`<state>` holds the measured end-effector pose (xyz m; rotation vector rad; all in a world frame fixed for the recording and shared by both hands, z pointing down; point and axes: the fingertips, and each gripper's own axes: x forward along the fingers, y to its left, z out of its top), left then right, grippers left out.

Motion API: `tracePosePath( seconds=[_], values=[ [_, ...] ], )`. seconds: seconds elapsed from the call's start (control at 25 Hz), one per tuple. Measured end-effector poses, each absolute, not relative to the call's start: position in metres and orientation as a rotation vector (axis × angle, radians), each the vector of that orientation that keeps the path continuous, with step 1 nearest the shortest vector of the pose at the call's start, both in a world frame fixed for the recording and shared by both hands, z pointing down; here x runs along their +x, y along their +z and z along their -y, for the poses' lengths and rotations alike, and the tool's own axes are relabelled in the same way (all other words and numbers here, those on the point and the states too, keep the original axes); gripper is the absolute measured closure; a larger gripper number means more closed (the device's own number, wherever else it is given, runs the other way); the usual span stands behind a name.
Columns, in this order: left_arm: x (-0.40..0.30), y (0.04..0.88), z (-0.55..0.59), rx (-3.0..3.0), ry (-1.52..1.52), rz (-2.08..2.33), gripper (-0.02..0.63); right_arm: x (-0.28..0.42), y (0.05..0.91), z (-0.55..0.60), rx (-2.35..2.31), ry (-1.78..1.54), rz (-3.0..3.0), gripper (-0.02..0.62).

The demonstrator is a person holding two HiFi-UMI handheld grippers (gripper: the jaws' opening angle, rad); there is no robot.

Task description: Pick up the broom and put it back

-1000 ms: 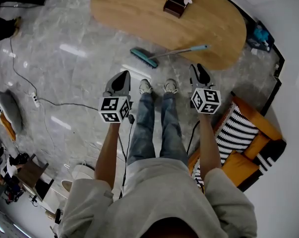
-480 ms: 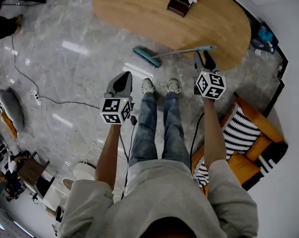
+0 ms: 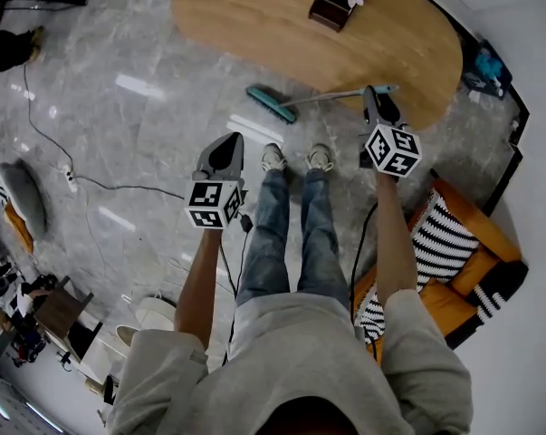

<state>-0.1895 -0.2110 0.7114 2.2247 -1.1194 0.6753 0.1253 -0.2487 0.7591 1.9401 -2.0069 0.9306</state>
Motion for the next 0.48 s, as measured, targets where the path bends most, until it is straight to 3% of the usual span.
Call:
tracePosePath(
  seconds=[0.48],
  values=[
    [-0.188,0.686,0.221,2.254,0.631,1.151,0.603,0.052,0.718,0.236,1.737,0.884,2.229,0.503]
  ],
)
